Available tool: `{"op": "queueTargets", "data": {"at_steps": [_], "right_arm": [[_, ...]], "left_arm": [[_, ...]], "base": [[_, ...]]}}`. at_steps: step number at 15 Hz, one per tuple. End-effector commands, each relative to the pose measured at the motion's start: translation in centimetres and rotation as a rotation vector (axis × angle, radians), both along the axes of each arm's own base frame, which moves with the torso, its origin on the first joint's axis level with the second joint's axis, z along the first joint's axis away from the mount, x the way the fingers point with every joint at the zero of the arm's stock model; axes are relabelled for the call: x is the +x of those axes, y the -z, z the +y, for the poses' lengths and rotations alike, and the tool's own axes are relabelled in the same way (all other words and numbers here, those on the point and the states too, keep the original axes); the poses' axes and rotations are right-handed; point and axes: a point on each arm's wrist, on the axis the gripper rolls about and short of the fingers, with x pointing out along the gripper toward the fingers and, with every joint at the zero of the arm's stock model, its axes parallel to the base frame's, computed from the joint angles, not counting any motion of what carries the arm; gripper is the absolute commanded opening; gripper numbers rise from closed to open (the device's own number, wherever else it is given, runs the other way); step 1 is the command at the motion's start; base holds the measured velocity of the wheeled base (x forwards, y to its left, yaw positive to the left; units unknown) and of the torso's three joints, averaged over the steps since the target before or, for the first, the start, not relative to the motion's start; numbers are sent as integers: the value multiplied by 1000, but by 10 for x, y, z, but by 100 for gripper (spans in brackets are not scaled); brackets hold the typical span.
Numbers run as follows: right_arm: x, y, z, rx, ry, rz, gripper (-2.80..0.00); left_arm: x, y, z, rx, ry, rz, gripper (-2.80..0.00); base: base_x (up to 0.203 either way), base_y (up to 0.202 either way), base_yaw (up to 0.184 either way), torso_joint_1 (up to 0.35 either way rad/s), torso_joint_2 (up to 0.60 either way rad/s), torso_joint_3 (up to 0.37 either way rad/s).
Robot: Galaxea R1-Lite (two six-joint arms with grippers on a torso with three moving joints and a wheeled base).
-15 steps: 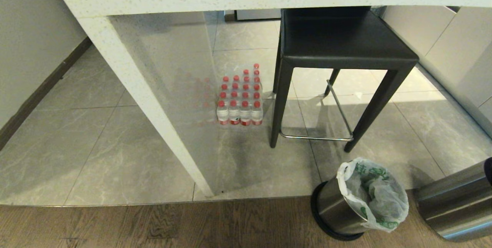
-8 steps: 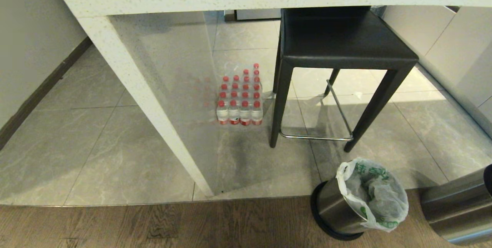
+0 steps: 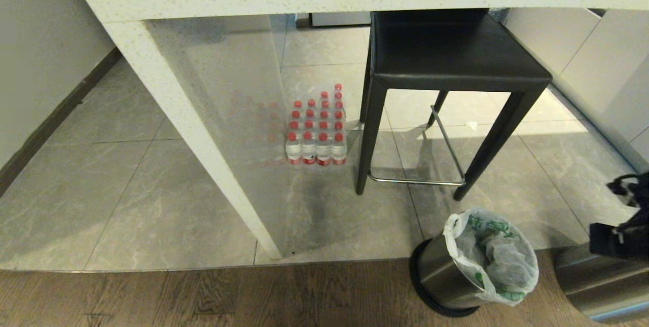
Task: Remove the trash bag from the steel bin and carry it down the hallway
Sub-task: Pick up the trash bag
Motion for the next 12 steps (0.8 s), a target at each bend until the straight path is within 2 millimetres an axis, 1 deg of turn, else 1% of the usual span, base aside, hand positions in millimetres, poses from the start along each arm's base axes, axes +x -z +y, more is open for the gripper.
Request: {"op": "queueTargets", "data": {"at_steps": [1,3,5,6,8,9,10,12], "right_arm": [[-16,-14,48,-17,-179,5,-280],[-25,-10,71,-14,-286,67,-280],[-32,-7,87,-12,-361,92,-280],[-36,-8,97,-11,-404,95,-280],[-52,-13,116,-5,-504,140,-280],[-60,-16,122,-2,-545,164,-280],[-64,-17,126,0,-567,176,-280],[-62,-17,129,0,-580,170,-280]], "left_arm": [[0,0,0,0,0,0,-280],[0,0,0,0,0,0,-280],[0,0,0,0,0,0,-280],[0,0,0,1,-1,0,-280],[0,0,0,0,0,-1,-280],[0,0,0,0,0,-1,-280],[0,0,0,0,0,0,-280],[0,0,0,0,0,0,-280]], "base": [[0,0,0,0,0,0],[0,0,0,0,0,0],[0,0,0,0,0,0],[0,0,0,0,0,0],[0,0,0,0,0,0],[0,0,0,0,0,0],[0,0,0,0,0,0],[0,0,0,0,0,0]]}}
